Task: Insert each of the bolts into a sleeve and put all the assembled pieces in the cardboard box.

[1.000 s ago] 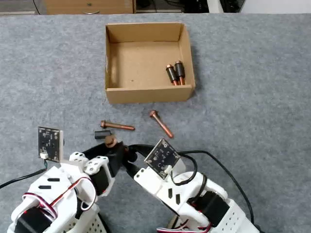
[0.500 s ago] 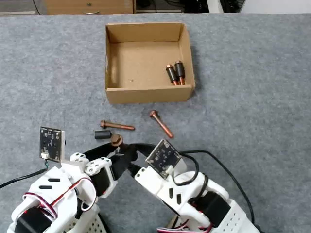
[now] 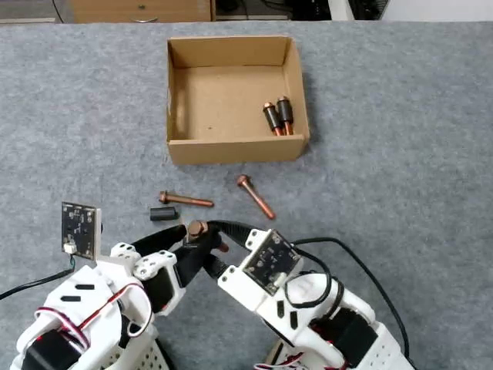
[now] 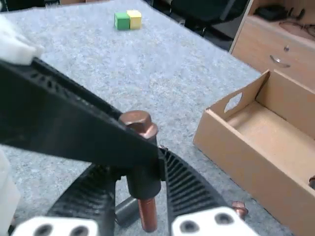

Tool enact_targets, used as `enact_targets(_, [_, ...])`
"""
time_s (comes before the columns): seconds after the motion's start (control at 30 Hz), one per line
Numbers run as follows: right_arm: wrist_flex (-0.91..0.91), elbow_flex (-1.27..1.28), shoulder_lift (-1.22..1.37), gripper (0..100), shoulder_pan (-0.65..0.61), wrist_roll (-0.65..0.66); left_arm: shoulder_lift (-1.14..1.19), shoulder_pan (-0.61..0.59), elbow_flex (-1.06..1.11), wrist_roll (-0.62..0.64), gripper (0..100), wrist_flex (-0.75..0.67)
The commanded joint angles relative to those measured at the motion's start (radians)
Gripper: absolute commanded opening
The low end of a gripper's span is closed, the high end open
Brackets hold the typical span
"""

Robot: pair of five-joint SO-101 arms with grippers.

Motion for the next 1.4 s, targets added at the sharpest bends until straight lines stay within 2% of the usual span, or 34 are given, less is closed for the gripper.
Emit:
enact_targets(0.0, [-0.006,-0.067,-0.054,0.2,0.117,0.006,0.002,-0.075,-0.08,-0.003,18,-0.032])
enact_targets(0.2, [-0.014,-0.081,-0.056,0.2,0.306,0.005,0.002,-0.253,-0.124,-0.008,17,-0.178])
enact_targets(0.27, [-0.035,-0.087,-0.056,0.2,0.349,0.005,0.002,-0.292,-0.12,-0.008,13,-0.189])
enact_targets(0.33, [-0.068,-0.09,-0.056,0.2,0.39,0.005,0.002,-0.333,-0.117,-0.008,2,-0.187])
enact_targets(0.5, [-0.133,-0.081,-0.045,0.1,0.46,0.005,0.004,-0.489,-0.025,-0.018,2,-0.186])
enact_targets(0.67, [-0.209,-0.008,-0.045,0.1,0.547,0.005,0.004,-0.655,0.176,-0.207,2,-0.193])
enact_targets(0.8, [-0.264,-0.005,-0.004,0.1,0.602,0.006,0.004,-0.778,0.327,-0.259,2,-0.195])
enact_targets(1.03, [-0.359,-0.157,0.32,0.1,0.661,0.005,0.004,-0.872,0.48,-0.296,2,-0.195])
enact_targets(1.37, [-0.344,-0.65,1.012,0.1,0.696,0.003,0.004,-0.873,0.629,-0.284,2,-0.196])
